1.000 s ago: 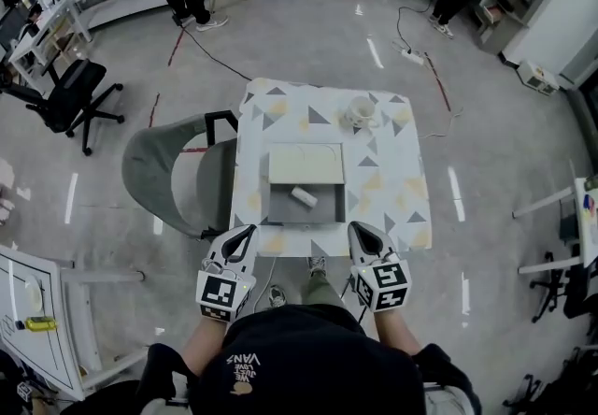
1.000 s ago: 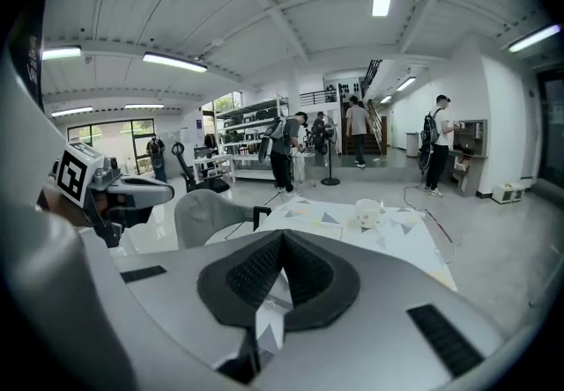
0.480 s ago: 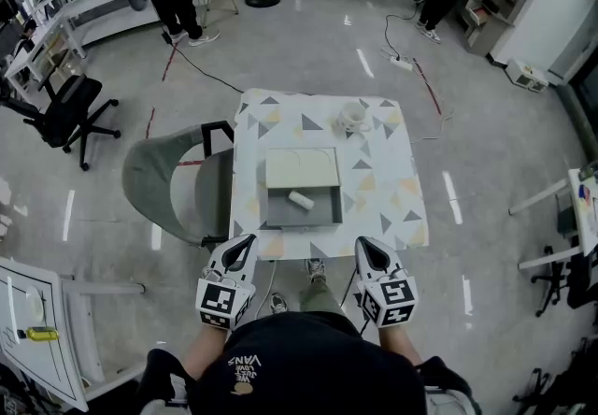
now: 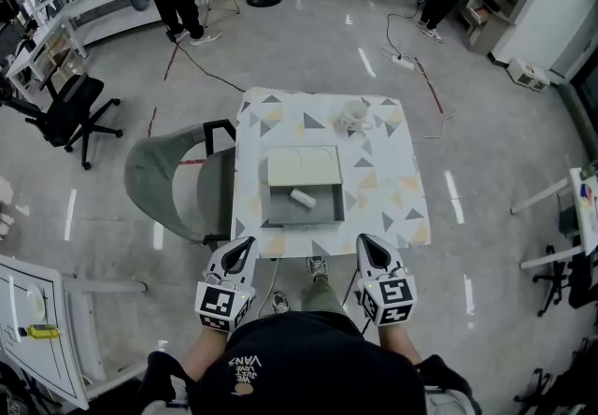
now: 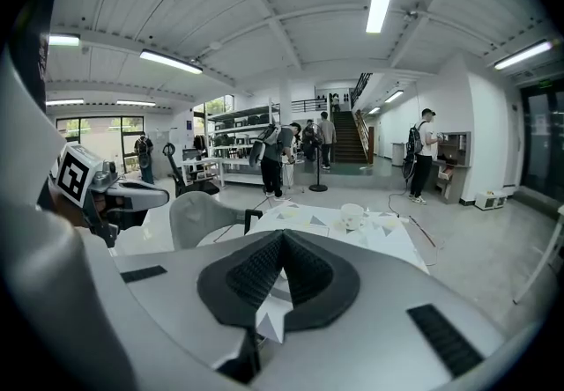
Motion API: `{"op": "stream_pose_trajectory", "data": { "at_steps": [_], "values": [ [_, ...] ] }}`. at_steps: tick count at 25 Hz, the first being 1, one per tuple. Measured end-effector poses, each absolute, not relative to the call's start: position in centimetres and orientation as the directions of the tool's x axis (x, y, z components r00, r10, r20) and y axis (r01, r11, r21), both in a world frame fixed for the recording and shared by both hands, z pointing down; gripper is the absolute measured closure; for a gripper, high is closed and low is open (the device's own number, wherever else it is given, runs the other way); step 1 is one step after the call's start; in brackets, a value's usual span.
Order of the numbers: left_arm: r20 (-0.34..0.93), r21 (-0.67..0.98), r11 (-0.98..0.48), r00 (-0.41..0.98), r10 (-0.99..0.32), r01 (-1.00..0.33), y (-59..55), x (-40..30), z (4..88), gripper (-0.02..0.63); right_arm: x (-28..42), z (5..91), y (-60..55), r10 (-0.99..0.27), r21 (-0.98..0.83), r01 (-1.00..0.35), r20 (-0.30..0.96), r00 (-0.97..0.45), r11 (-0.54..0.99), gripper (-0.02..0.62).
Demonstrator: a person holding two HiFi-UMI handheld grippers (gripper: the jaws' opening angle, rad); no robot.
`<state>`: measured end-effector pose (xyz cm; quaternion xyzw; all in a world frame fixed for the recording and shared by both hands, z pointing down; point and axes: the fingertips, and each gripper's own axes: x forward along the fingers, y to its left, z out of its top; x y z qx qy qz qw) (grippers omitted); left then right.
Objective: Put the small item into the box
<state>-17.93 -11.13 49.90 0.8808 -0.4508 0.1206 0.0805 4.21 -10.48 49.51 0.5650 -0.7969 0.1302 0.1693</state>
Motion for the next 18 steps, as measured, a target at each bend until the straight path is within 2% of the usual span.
{"op": "stream_pose_trajectory", "data": {
  "at_steps": [18],
  "values": [
    [0.294,0.037,-0.553,0.538,-0.790,-0.832,-11.4,-18.6,50.4,0.600,3.2,49.6,-12.1,-0.848,-0.005,-0.934,0.417,-0.327,0.357,0.596]
  ]
}}
